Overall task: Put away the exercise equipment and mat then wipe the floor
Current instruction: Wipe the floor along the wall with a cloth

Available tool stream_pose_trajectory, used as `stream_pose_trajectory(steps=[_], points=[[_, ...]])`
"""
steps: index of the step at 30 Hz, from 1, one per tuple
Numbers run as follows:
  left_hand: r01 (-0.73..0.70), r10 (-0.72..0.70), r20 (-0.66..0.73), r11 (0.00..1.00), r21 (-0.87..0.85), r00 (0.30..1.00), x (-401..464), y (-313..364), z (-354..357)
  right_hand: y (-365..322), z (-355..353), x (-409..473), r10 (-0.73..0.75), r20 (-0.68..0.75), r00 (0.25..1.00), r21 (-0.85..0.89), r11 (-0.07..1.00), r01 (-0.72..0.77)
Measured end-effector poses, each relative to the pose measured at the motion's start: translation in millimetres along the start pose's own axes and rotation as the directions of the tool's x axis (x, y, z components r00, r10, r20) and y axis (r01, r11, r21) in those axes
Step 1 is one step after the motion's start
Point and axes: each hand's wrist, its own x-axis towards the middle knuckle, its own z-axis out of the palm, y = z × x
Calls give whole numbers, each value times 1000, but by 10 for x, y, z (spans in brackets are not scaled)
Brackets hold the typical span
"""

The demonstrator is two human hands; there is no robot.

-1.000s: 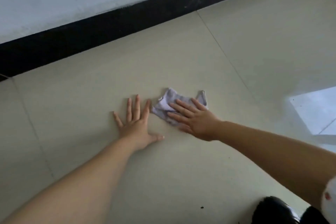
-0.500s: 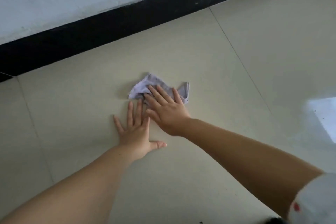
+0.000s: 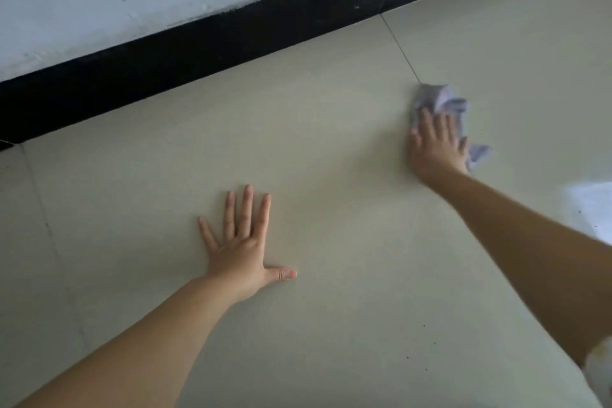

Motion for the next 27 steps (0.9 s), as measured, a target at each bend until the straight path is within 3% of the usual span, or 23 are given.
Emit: stream_pose_trajectory(steps=[2, 4, 6, 8, 9, 11, 13, 15, 17, 18, 20, 21, 22, 23, 25, 26, 27], points=[[3, -3, -6, 1000, 0, 1000, 0, 1, 7, -503, 293, -346, -354, 4, 935, -144, 925, 350], [13, -13, -13, 1000, -1, 1000, -1, 4, 20, -1018, 525, -678, -653, 129, 746, -192, 722, 665], [20, -20, -18, 1000, -14, 1000, 0, 7, 36, -1400, 601, -743, -802, 247, 544, -172, 516, 839], [23, -23, -22, 1000, -3, 1000, 8, 6, 41, -1604, 480, -447, -853, 258, 454, -143, 431, 891], [21, -21, -18, 1000, 1, 1000, 8, 3, 37, -1624, 376, -213, -849, 241, 470, -155, 445, 882], [13, -13, -7, 1000, -12, 1000, 17, -1, 30, -1478, 141, 333, -764, 161, 625, -202, 594, 778], [12, -11, 6, 1000, -17, 1000, 26, -2, 27, -1112, -105, 806, -557, 54, 829, -216, 804, 554], [20, -20, 26, 1000, -21, 999, 15, 0, 18, -646, -299, 1046, -260, -31, 965, -113, 960, 255], [22, -21, 32, 1000, -18, 999, 4, 12, -8, -359, -350, 1010, -5, -84, 996, 19, 1000, 7], [20, -19, 39, 1000, -16, 999, -1, 20, -18, -332, -313, 905, 55, -109, 993, 40, 998, -51], [11, -9, 35, 999, -39, 999, -2, 17, -35, -490, -147, 576, 5, -130, 992, 3, 1000, -5], [-7, 8, 17, 998, -58, 1000, 7, 4, -23, -629, -8, 382, -118, -114, 987, -40, 993, 114], [-37, 35, -31, 998, -58, 999, 13, -11, -17, -803, 134, 152, -295, -85, 952, -98, 953, 287], [-47, 44, -93, 998, -36, 995, 26, -36, 3, -970, 281, -84, -494, -30, 869, -147, 862, 485], [-32, 18, -151, 995, -92, 988, 45, -98, 84, -1218, 495, -442, -813, 186, 552, -211, 516, 830], [-30, 12, -157, 993, -118, 988, 76, -107, 119, -1260, 475, -428, -876, 285, 390, -215, 338, 916], [-35, 20, -147, 994, -105, 989, 80, -87, 124, -1266, 395, -285, -899, 327, 292, -217, 229, 949]])
